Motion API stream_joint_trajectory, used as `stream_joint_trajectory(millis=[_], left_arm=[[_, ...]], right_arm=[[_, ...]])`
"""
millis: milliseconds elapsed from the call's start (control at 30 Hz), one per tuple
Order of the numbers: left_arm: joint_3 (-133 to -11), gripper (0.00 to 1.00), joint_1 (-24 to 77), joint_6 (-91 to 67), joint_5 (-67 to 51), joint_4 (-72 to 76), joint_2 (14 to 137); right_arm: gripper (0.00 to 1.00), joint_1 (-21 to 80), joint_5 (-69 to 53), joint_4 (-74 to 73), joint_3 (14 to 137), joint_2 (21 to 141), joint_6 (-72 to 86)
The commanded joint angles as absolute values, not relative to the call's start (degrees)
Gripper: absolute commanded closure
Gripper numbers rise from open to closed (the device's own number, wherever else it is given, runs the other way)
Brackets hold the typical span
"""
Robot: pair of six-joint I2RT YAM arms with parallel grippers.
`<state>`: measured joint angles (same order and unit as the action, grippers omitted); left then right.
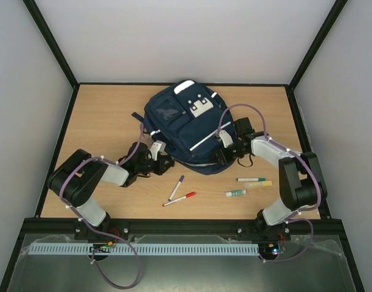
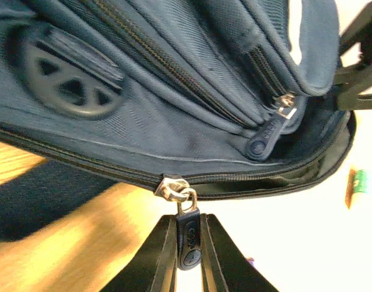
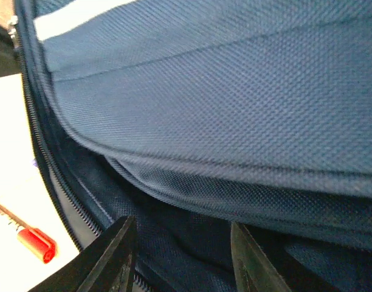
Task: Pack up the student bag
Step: Zip the student bag at the center of the board.
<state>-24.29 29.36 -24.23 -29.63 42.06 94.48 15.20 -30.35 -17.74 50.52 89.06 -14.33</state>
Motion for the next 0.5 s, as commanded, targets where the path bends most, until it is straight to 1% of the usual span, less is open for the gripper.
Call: stream_joint_trajectory(millis=[0,167,467], left_arm=[[-25.3,0.98,33.1,-25.6,-34.6,42.2,94.1],[-28.4,0.97,36.5,-25.7,-35.1,40.1,96.2],[-35.4,0.96,41.8,-25.7,-36.1,37.8,100.8]], right_arm=[[0.59,16.4,-29.4,-19.7,52.8,93.1,-13.4],[0.61,16.4,-29.8,-20.0,53.1,94.0,-13.3],[0.61,16.5,-29.7,-20.4,53.3,93.6,-13.3]])
